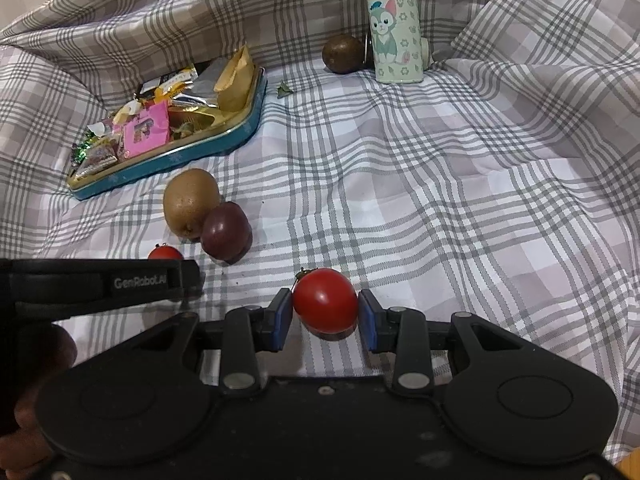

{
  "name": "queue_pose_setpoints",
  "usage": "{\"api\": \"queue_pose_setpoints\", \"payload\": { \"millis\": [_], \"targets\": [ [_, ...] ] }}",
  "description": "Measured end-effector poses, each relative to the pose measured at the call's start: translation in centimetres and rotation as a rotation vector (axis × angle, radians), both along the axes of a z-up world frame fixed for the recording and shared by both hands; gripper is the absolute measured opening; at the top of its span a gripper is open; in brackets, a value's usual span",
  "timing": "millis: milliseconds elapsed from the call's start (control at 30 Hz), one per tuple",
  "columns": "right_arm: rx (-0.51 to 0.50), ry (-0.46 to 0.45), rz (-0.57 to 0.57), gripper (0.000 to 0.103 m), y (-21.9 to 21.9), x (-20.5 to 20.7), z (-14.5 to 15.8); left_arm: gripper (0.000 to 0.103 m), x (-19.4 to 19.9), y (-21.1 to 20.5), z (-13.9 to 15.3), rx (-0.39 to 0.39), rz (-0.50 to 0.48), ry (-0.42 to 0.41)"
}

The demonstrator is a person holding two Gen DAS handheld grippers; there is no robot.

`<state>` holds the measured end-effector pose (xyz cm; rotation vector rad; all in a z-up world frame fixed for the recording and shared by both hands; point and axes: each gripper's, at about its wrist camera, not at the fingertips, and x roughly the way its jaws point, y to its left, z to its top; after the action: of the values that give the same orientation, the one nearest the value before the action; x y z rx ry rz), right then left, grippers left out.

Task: Organize fruits
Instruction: 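Carry both tomatoes over the gold tray with both tools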

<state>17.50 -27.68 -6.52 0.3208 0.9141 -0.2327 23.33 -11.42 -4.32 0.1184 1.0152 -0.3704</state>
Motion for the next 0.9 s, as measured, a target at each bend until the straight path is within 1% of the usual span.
{"api": "queue_pose_setpoints", "payload": {
  "millis": [200,367,567,700,900],
  "targets": [
    [-0.003,-0.036,0.007,0.036,0.8,-1.2,1.8,0.043,-1.5,2.5,2.2,-0.017,0.042,-0.022],
    [-0.001,-0.074,0.02,0.036,1.6,-3.1,3.7,0.043,-4.0,4.5,3.9,-0.018,0.067,-0.054],
    [-0.013,-0.122,0.029,0.036,2.8,-6.7,5.9,0.043,-7.4,6.2,5.2,-0.01,0.08,-0.085],
    [0.0,-0.141,0.03,0.036,3.3,-9.3,6.7,0.043,-9.7,7.3,5.8,-0.017,0.091,-0.098],
    [0.018,-0.159,0.039,0.036,4.2,-13.4,7.3,0.043,-12.8,8.5,6.1,-0.022,0.102,-0.094]
  ]
}}
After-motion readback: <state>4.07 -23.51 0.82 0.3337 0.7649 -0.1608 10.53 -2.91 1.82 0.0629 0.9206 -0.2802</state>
